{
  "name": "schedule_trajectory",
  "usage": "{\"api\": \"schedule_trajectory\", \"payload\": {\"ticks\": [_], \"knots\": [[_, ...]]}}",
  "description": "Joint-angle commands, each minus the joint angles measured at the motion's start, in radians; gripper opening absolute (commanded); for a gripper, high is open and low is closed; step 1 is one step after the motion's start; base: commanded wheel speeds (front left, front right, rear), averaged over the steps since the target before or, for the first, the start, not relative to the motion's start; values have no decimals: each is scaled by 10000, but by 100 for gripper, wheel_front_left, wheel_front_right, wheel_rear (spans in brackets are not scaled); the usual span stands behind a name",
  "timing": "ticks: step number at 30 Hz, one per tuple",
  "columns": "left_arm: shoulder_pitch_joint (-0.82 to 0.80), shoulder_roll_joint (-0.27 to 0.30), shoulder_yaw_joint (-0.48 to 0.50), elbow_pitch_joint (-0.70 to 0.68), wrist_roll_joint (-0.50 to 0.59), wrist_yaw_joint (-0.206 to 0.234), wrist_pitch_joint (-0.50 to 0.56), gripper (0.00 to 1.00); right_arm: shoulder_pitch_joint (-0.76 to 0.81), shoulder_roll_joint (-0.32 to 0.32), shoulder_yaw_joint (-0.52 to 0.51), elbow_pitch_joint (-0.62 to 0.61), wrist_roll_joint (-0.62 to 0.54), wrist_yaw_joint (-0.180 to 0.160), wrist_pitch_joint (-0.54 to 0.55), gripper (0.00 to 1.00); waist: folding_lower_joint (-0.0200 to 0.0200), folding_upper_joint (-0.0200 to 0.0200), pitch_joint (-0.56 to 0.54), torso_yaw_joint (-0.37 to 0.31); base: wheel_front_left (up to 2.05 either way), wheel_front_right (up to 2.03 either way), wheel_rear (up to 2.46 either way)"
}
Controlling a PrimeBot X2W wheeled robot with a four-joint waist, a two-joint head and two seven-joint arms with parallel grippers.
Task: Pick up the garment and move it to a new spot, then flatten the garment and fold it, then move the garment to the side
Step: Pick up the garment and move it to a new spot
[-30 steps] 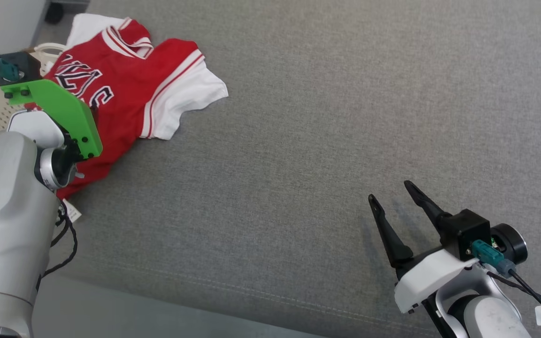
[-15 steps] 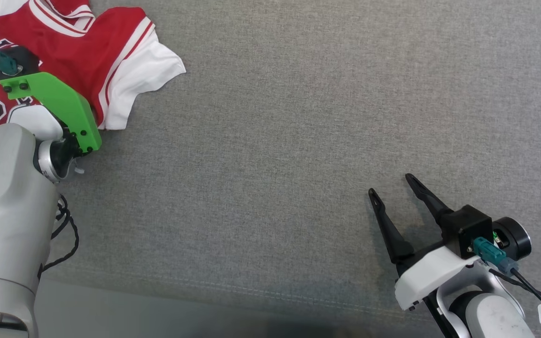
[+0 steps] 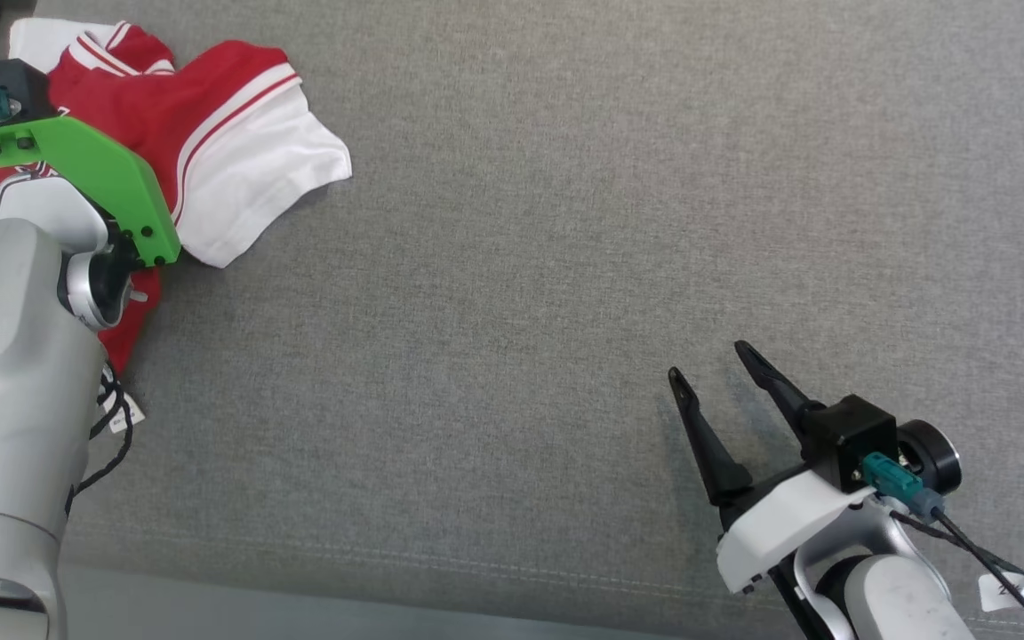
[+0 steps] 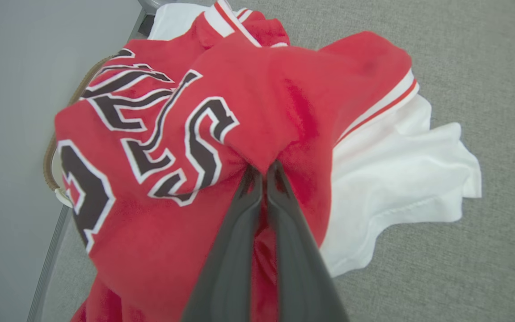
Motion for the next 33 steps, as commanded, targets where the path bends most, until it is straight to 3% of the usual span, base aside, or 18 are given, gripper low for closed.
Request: {"api": "schedule_trajectory", "payload": {"ticks": [1, 9, 17, 25, 33], "knots": [[-168, 103, -37, -60, 101, -49, -78, 0, -60, 28, 50, 108, 106, -4, -112, 100, -1, 0, -704, -400, 0, 0, 0], [-376, -434, -153, -813, 19, -190, -371, 0, 320, 191, -20, 943, 466, -4, -685, 100, -1, 0, -2244, -1344, 0, 0, 0], [-541, -1140, -469, -1903, -6, -343, -539, 0, 463, 219, 65, 1415, 823, -4, -967, 100, -1, 0, -3179, -2858, 0, 0, 0], [-594, -1853, -896, -2998, -59, -636, -626, 0, 296, 222, 162, 1531, 1082, -4, -1206, 100, -1, 0, -3016, -4233, 0, 0, 0], [-263, -2132, -1459, -3420, 174, -722, -597, 0, 88, 225, -15, 1567, 1194, -4, -1482, 100, -1, 0, -2347, -4793, 0, 0, 0]]}}
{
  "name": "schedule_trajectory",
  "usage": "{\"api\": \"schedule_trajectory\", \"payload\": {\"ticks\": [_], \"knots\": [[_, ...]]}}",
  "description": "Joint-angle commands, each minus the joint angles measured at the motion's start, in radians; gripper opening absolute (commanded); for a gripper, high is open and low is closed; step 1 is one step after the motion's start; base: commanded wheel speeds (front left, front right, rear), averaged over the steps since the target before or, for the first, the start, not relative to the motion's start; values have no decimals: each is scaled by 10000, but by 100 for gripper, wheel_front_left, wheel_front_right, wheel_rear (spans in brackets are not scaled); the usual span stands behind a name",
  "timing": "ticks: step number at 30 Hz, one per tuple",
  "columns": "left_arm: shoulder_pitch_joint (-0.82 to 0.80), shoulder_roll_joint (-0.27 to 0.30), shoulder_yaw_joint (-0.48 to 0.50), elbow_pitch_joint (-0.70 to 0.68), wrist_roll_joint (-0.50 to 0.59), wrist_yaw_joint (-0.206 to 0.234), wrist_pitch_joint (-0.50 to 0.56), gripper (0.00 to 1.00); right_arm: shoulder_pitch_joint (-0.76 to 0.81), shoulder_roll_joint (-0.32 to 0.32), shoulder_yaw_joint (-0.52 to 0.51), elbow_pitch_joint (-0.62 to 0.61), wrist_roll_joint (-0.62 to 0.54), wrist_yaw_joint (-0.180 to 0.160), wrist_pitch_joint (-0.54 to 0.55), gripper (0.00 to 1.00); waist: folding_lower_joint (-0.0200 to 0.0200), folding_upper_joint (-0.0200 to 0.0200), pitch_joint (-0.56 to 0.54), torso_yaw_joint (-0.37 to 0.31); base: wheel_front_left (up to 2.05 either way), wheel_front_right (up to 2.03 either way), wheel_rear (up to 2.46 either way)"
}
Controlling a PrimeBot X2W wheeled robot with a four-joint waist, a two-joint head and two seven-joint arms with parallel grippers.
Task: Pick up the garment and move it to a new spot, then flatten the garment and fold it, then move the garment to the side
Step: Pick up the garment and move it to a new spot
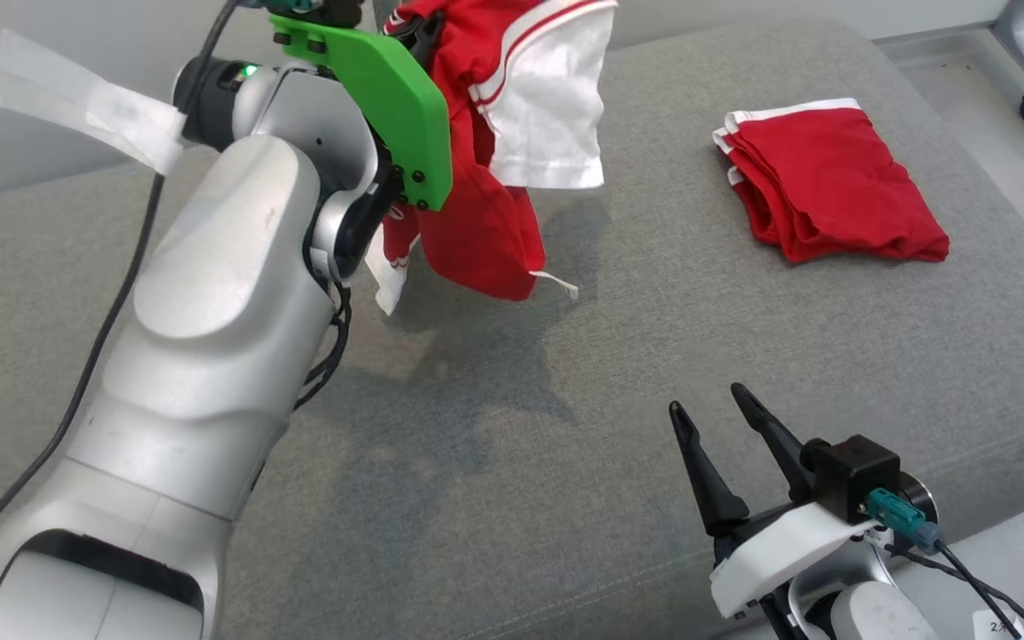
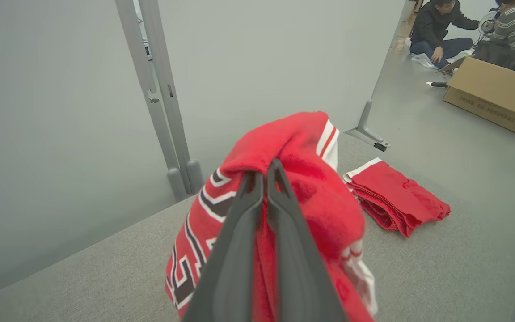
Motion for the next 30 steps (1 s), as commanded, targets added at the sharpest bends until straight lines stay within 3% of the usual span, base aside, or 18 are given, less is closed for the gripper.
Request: {"api": "schedule_trajectory", "payload": {"ticks": [1, 8, 17, 18, 19, 20, 24, 30], "knots": [[291, 19, -34, 9, 40, 23, -42, 0, -159, 4, -46, 21, 78, -4, -109, 100, 1, -1, 463, -458, 0, 0, 0], [1528, 182, 327, 635, -398, 528, -460, 0, -326, 4, -82, 114, 150, -4, -333, 100, 1, -1, 991, -341, 0, 0, 0], [2554, 896, 648, 1935, -490, 1068, -986, 0, -486, 4, 5, 245, 14, -4, -371, 100, 1, -1, 1062, 7, 0, 0, 0], [2645, 935, 674, 2044, -491, 1132, -1074, 4, -480, 4, 21, 256, 6, -4, -364, 100, 1, -1, 1034, 50, 0, 0, 0], [2723, 967, 661, 2151, -456, 1166, -1184, 47, -475, -1, 40, 272, 13, -4, -352, 100, 1, -1, 998, 91, 0, 0, 0], [2781, 991, 679, 2230, -437, 1220, -1298, 100, -462, -1, 35, 284, 15, -4, -339, 100, 1, -1, 952, 133, 0, 0, 0], [3035, 1001, 801, 2471, -577, 1266, -1656, 100, -400, 1, 57, 315, 5, -4, -276, 100, 1, -1, 744, 285, 0, 0, 0], [3034, 1103, 519, 2275, -306, 886, -2192, 100, -231, 0, 130, 332, 57, -4, -183, 100, 1, -1, 308, 353, 0, 0, 0]]}}
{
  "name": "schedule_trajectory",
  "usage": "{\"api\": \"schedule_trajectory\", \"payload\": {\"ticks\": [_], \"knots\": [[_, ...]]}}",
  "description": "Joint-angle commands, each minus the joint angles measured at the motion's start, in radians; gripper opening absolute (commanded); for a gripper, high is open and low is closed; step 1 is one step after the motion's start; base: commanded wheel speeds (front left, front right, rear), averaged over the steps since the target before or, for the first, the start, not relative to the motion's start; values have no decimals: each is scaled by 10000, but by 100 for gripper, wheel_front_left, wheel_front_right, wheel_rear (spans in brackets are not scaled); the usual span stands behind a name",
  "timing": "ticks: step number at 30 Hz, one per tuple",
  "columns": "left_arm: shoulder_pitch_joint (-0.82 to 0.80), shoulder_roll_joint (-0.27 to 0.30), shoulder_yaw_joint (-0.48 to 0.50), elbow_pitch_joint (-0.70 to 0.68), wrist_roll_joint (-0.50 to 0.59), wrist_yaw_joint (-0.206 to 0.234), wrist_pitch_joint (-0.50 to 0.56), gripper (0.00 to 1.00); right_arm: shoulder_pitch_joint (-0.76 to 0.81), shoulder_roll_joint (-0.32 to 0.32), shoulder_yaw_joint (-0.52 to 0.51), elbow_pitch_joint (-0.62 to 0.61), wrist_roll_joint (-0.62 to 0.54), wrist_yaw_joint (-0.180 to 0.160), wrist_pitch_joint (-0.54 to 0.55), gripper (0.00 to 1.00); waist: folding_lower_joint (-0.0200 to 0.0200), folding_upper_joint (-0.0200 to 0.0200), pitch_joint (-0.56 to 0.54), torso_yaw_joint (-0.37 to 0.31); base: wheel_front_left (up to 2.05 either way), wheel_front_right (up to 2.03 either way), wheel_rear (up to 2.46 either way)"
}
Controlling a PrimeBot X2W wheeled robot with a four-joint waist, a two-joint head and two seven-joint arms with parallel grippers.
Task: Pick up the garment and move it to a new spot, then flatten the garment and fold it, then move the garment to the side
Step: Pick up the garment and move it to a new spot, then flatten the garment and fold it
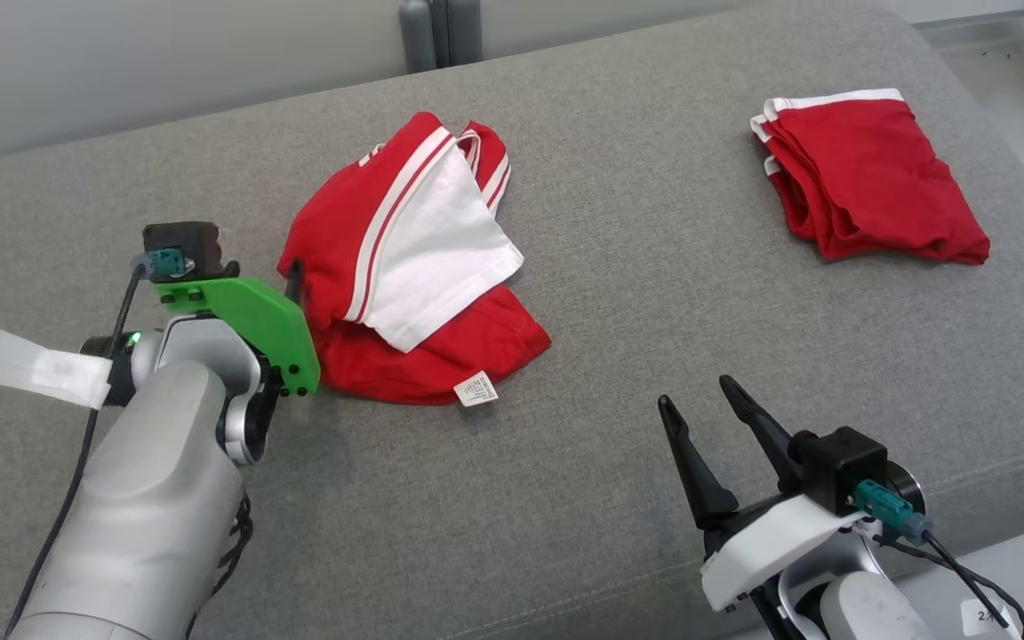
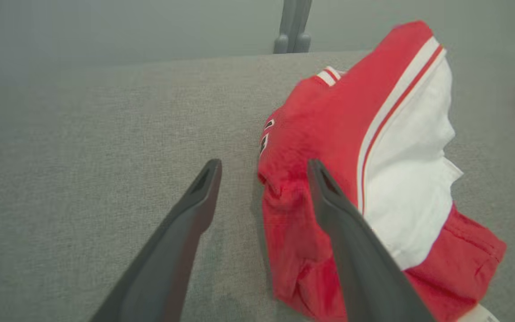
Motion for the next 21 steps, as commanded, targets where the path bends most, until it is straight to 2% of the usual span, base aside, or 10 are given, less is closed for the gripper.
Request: {"api": "schedule_trajectory", "payload": {"ticks": [1, 4, 9, 15, 21], "knots": [[-77, -4, -97, -174, 122, -135, -98, 100, 138, -8, 14, 22, 69, -4, 22, 100, 1, 0, -194, -1, 0, 0, 0], [-244, -175, -272, -477, 165, -319, 6, 100, 193, -6, 43, 23, 120, -4, 7, 100, 1, 0, -298, -120, 0, 0, 0], [-477, -349, -639, -913, 389, -343, 264, 100, 187, -8, 20, -22, 145, -4, -36, 100, 1, 0, -252, -384, 0, 0, 0], [-502, -681, -1445, -1186, 750, -564, 1069, 100, 28, -5, 52, -52, 222, -4, -139, 100, 1, 0, 112, -935, 0, 0, 0], [-608, -722, -1929, -1036, 1142, -338, 1198, 100, -143, -5, 150, 31, 419, -4, -347, 100, 1, 0, 656, -1551, 0, 0, 0]]}}
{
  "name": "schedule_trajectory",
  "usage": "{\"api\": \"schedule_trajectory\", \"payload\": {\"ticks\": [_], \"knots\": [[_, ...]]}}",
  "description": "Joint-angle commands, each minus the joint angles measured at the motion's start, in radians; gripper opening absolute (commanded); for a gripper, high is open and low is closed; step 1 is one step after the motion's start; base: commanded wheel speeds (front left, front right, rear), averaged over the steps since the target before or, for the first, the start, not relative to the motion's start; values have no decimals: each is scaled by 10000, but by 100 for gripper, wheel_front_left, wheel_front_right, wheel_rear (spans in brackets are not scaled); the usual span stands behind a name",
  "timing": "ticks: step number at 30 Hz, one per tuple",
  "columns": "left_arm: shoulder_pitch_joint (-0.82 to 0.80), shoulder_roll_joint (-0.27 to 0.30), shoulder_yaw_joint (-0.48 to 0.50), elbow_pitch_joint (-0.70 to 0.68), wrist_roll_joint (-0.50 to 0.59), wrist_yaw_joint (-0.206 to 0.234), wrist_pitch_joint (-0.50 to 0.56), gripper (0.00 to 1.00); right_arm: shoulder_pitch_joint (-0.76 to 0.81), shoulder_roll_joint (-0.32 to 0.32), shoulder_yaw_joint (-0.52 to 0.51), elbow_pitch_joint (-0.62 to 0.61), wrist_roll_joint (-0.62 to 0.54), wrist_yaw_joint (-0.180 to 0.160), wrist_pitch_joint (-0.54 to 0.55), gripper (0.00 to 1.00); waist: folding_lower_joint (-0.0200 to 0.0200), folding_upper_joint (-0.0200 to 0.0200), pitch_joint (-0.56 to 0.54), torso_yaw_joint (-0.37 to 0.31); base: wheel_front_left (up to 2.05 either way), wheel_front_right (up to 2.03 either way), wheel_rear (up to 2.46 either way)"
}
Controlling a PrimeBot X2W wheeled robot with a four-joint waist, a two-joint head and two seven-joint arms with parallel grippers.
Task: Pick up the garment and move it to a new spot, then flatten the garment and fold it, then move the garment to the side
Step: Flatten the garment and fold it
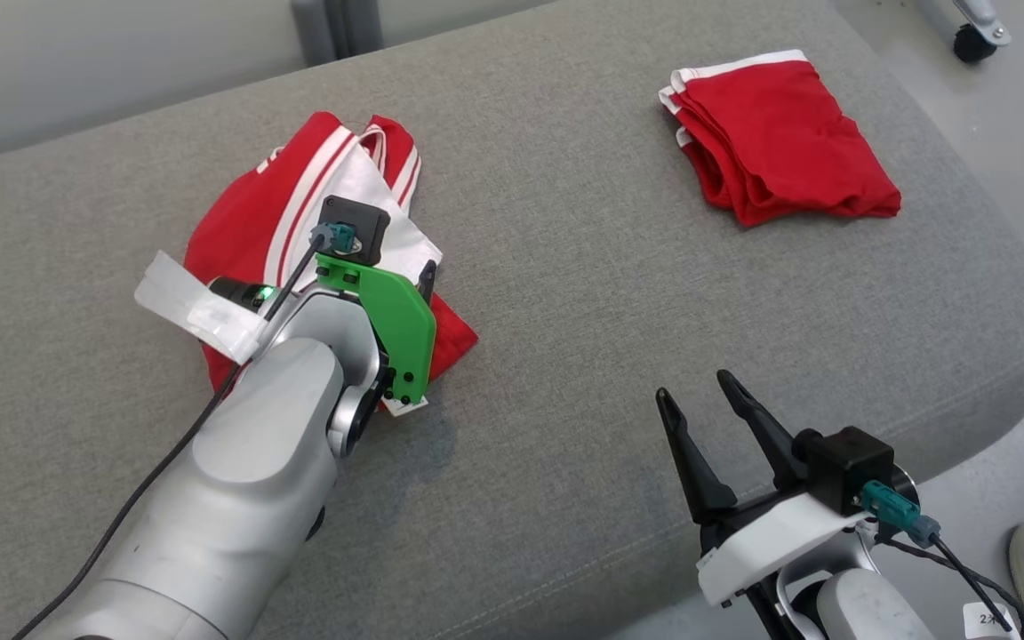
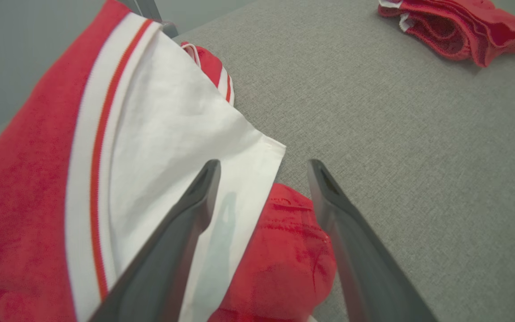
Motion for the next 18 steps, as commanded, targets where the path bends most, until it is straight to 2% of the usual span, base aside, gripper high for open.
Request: {"api": "schedule_trajectory", "payload": {"ticks": [1, 9, 18], "knots": [[-145, 81, -63, 92, 83, 46, 33, 100, -136, -1, 0, 31, 42, -4, -106, 100, 0, -1, 449, -438, 0, 0, 0], [-770, 407, -419, 888, 446, 154, 606, 100, -429, 2, 178, 261, 409, -4, -533, 100, 0, -1, 1372, -1159, 0, 0, 0], [-1090, 359, -582, 1211, 445, -49, 784, 100, -653, 3, 211, 601, 595, -4, -882, 100, 0, -1, 1793, -1258, 0, 0, 0]]}}
